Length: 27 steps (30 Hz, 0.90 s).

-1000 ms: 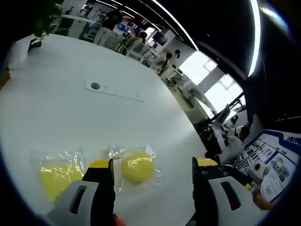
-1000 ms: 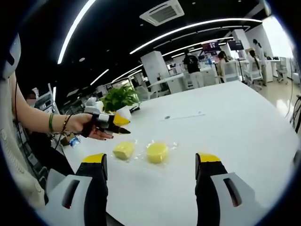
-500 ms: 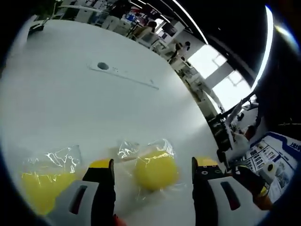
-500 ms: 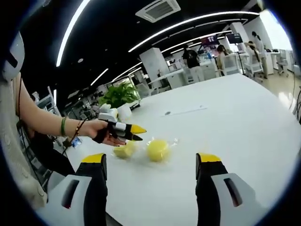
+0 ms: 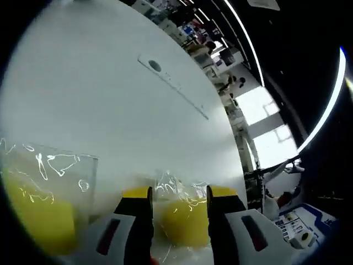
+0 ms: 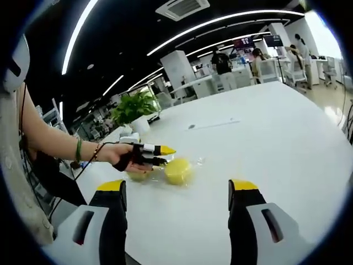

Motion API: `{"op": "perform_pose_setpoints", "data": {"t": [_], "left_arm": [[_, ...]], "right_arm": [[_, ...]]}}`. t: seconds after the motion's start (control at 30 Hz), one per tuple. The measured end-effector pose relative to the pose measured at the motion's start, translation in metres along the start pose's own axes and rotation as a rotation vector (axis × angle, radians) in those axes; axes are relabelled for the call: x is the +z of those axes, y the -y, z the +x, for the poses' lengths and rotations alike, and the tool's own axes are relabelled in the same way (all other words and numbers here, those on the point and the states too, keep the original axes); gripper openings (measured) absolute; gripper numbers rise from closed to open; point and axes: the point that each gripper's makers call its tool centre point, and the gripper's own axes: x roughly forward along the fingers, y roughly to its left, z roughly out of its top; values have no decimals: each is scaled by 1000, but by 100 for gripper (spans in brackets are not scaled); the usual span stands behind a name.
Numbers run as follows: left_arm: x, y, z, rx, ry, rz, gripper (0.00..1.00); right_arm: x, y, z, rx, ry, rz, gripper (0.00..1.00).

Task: Compare the silicone blocks by pressing each to a similar depth, holding the contact briefly, and releasing to observe deformation and rebound differences across the visible hardness samples.

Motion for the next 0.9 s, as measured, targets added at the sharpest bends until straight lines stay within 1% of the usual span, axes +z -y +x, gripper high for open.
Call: {"op": "perform_pose_setpoints", "data": {"t": [0.03, 0.07, 0.17, 0.27, 0.33, 0.37, 0.4, 0.43, 0.47, 0.5, 0.73, 0.83, 0.9], "left_arm": [[-1, -1, 0, 4, 0, -20, 29], [-1, -2, 2, 6, 4, -20, 25], [-4, -2, 4, 11, -12, -10, 18], [-3, -1, 6, 9, -16, -6, 16], [-1, 0, 8, 8, -18, 31, 15], [-1, 0, 8, 8, -24, 35, 14], [-2, 2, 7, 2, -27, 50, 12], [0, 4, 7, -7, -23, 74, 9], [2, 4, 7, -10, -19, 85, 4], [0, 7, 8, -21, -26, 90, 1], [0, 9, 8, -4, -30, 119, 0], [0, 14, 7, 6, -29, 161, 0], [3, 26, 4, -17, -12, 212, 0]], "right_arm": [[0, 0, 0, 0, -2, -1, 70], [1, 0, 0, 1, -2, -2, 70], [0, 1, 1, -1, -11, -4, 70], [0, 1, 2, -2, -9, -2, 69], [0, 1, 3, -1, -13, -1, 69], [-1, 1, 3, -1, -14, -2, 69], [-1, 1, 4, -1, -15, -2, 69], [-2, 0, 4, 2, -18, -1, 69], [-2, 0, 4, 3, -20, -2, 69], [-3, 0, 5, 2, -24, -6, 69], [1, 1, 0, -8, -13, -8, 68], [3, 1, -3, -13, -7, -8, 68], [3, 0, -5, -17, -5, -13, 68]]}}
